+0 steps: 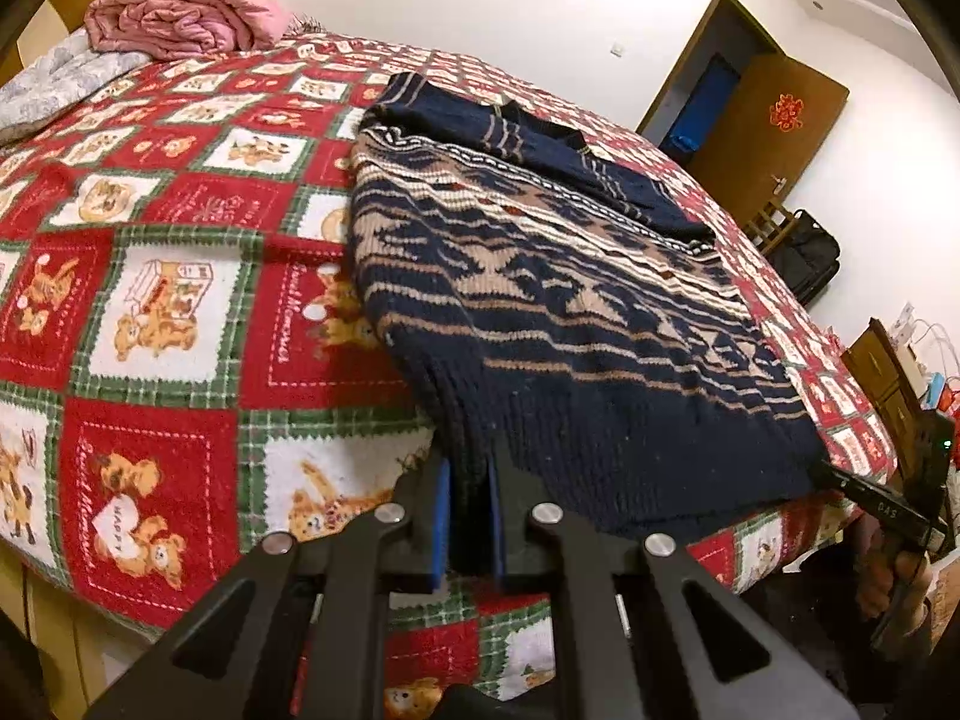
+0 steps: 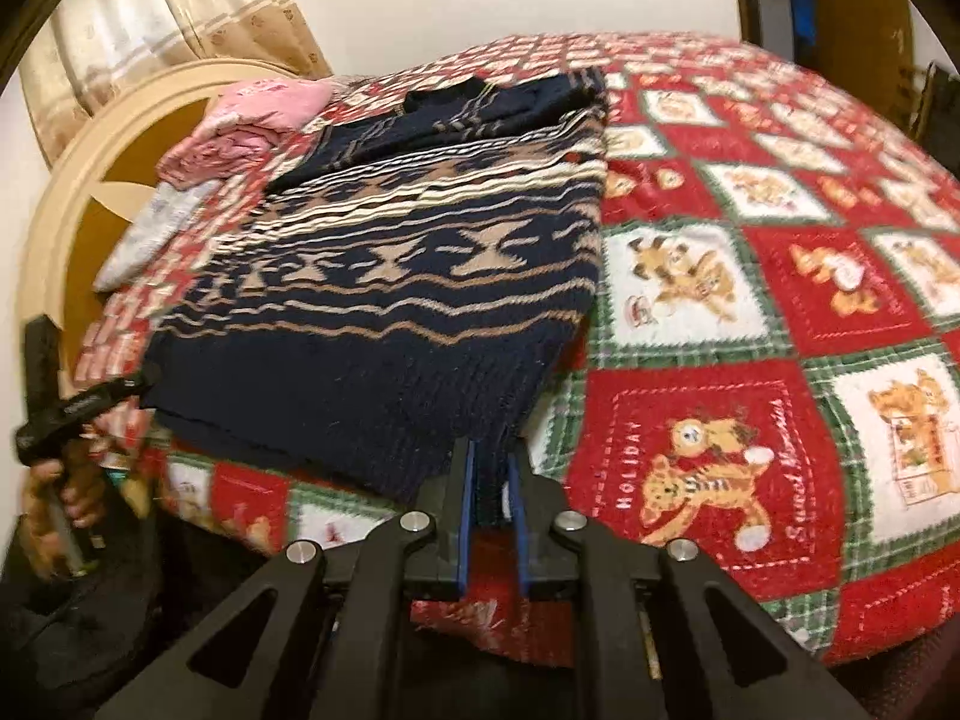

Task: Fold small clothes
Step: 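Hold the patterned hem edge with both tools and lift it off the quilt, then carry the held hem with both tools over the sweater body toward the collar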

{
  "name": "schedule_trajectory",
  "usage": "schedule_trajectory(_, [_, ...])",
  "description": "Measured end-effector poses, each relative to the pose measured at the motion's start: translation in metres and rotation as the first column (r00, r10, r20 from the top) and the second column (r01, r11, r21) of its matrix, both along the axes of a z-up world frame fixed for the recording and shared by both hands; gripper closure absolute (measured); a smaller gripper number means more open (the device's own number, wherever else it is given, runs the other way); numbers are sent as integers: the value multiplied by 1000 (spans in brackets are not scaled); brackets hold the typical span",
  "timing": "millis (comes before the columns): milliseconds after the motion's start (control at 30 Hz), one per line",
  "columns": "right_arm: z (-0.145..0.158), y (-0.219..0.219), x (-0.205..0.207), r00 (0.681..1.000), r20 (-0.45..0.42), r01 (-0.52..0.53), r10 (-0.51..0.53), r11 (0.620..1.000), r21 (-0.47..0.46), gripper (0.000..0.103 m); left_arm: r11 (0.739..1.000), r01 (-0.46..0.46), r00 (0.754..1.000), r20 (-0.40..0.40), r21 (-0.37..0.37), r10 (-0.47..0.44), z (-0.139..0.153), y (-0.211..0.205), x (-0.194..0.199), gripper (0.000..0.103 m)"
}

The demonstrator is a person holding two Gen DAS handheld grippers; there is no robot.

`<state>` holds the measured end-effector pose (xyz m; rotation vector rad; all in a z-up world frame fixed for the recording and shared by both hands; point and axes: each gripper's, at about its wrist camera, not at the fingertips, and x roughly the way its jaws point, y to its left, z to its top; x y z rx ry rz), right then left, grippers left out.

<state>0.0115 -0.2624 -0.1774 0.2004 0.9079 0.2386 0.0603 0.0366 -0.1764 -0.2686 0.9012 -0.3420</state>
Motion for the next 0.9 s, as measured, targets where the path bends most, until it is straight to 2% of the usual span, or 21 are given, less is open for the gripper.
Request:
schedule_trajectory(67, [5, -8, -1, 1000, 14, 16, -16, 1000, 21, 83, 1000, -4, 1000, -6, -9, 4, 1, 1, 1, 92])
schedule_trajectory(100, [7, -12, -3, 999, 23, 25, -26, 999, 39, 82, 1000, -5, 1000, -7, -16, 5, 1, 2, 2, 92])
schedule_trajectory(200, [8, -29, 0, 998, 1, 62, -63, 983, 173, 82, 1000, -6, 1000, -7, -19, 6, 2, 4, 2, 92])
schedule_trajectory(233, [7, -30, 1, 998, -10, 67, -66, 981, 183, 82, 1000, -6, 1000, -8, -20, 6, 1, 4, 2, 92])
schedule_trajectory(500, [-9, -6, 8, 997, -63, 45, -41, 997, 66, 81, 1000, -5, 1000, -29, -9, 4, -7, 2, 3, 92])
schedule_trajectory(633, [-11, 3, 6, 998, -49, 28, -28, 1000, 11, 82, 1000, -7, 999, -38, -11, 7, -10, 3, 4, 92])
schedule_trajectory(700, [-8, 2, 5, 999, -35, 30, -29, 999, 15, 87, 1000, -7, 999, -38, -13, 6, -10, 4, 4, 92])
schedule_trajectory(733, [-7, 3, 4, 999, -29, 31, -31, 999, 5, 95, 1000, -7, 999, -37, -13, 6, -10, 4, 4, 92])
schedule_trajectory(800, [-4, 5, 2, 999, -13, 29, -29, 999, -21, 96, 1000, -6, 999, -34, -16, 5, -9, 3, 4, 92])
schedule_trajectory(900, [3, 5, 0, 999, 20, 26, -26, 1000, -8, 97, 999, -4, 1000, -22, -37, 3, -4, 5, 3, 92])
